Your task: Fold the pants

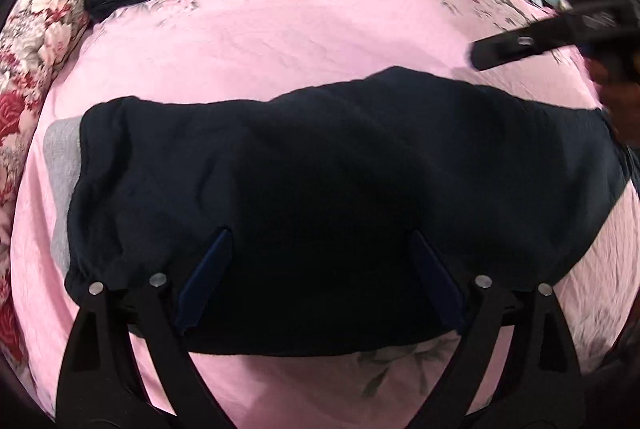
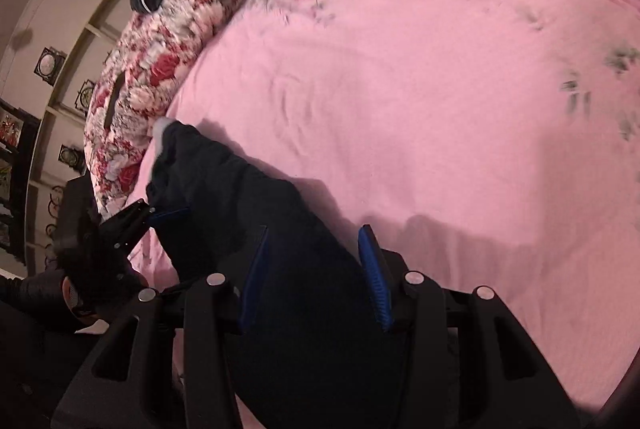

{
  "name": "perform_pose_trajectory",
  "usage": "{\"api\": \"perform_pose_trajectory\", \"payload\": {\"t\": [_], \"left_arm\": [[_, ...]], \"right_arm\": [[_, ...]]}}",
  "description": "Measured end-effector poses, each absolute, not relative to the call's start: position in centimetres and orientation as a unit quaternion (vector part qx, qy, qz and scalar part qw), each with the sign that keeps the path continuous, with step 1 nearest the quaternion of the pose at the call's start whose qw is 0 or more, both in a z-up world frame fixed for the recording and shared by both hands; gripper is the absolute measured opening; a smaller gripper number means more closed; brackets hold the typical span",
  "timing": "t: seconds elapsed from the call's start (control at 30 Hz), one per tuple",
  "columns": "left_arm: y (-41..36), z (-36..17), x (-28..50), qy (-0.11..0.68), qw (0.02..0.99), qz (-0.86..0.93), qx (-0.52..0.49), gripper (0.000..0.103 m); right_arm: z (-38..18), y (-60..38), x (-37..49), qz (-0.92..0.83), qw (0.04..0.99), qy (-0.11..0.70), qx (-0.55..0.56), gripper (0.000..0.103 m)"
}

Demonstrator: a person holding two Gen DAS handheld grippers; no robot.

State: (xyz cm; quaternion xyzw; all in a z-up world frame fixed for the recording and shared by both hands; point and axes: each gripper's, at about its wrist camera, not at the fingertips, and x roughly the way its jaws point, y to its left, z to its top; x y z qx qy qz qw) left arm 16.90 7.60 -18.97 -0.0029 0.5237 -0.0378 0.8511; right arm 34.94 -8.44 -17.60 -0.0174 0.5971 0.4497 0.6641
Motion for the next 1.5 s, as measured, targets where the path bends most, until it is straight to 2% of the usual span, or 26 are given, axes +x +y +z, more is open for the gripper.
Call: {"api": "perform_pose_trajectory", "payload": {"t": [0.17, 0.43, 0.47, 0.5, 0.6, 0.67, 0.77, 0.83, 0.9, 0.97, 1.0, 1.07, 1.23, 1.33, 1.5], "left_arm": [[8.1, -19.1, 17.0, 0.518, 0.854, -0.054, -0.01, 0.094], [8.1, -19.4, 17.2, 0.517, 0.853, -0.067, 0.004, 0.095], [7.9, -19.4, 17.1, 0.517, 0.853, -0.066, 0.007, 0.095], [7.8, -19.5, 17.2, 0.518, 0.853, -0.066, 0.01, 0.096], [7.7, -19.6, 17.4, 0.52, 0.851, -0.065, 0.012, 0.099], [7.5, -19.7, 17.5, 0.522, 0.85, -0.064, 0.016, 0.099], [7.4, -19.9, 17.6, 0.522, 0.851, -0.062, 0.018, 0.099], [7.2, -20.1, 17.7, 0.522, 0.851, -0.058, 0.021, 0.099], [7.1, -20.3, 17.7, 0.524, 0.85, -0.056, 0.021, 0.099], [6.9, -20.3, 17.6, 0.524, 0.85, -0.054, 0.021, 0.099], [6.9, -20.3, 17.6, 0.523, 0.85, -0.053, 0.023, 0.099], [6.8, -20.3, 17.5, 0.519, 0.852, -0.052, 0.027, 0.099], [6.8, -20.2, 17.6, 0.524, 0.849, -0.056, 0.033, 0.099], [8.2, -18.6, 17.8, 0.539, 0.84, -0.069, 0.015, 0.099], [14.0, -13.9, 19.3, 0.487, 0.869, -0.055, -0.064, 0.098]], "right_arm": [[-19.2, -8.6, 33.9, 0.466, 0.596, 0.653, -0.045, 0.046], [-17.8, -8.0, 31.4, 0.554, 0.485, 0.676, -0.027, 0.049], [-17.7, -8.2, 31.5, 0.557, 0.484, 0.674, -0.021, 0.05], [-17.7, -8.3, 31.7, 0.56, 0.485, 0.671, -0.014, 0.056], [-19.5, -7.9, 33.1, 0.525, 0.504, 0.686, 0.006, 0.058], [-20.6, -7.5, 33.2, 0.541, 0.46, 0.702, 0.065, 0.06], [-20.8, -6.1, 32.4, 0.58, 0.411, 0.696, 0.101, 0.07], [-21.7, -4.9, 32.3, 0.58, 0.4, 0.699, 0.123, 0.071], [-22.2, -3.9, 32.8, 0.581, 0.396, 0.695, 0.153, 0.071], [-21.5, -3.6, 34.1, 0.574, 0.433, 0.674, 0.169, 0.07], [-20.7, -4.1, 35.4, 0.568, 0.469, 0.652, 0.181, 0.065], [-20.3, -4.9, 37.0, 0.561, 0.482, 0.638, 0.214, 0.055], [-23.1, -6.0, 37.9, 0.528, 0.488, 0.65, 0.245, 0.046], [-23.5, -6.5, 37.9, 0.529, 0.481, 0.649, 0.26, 0.046], [-23.3, -6.9, 37.7, 0.526, 0.486, 0.652, 0.25, 0.046]]}}
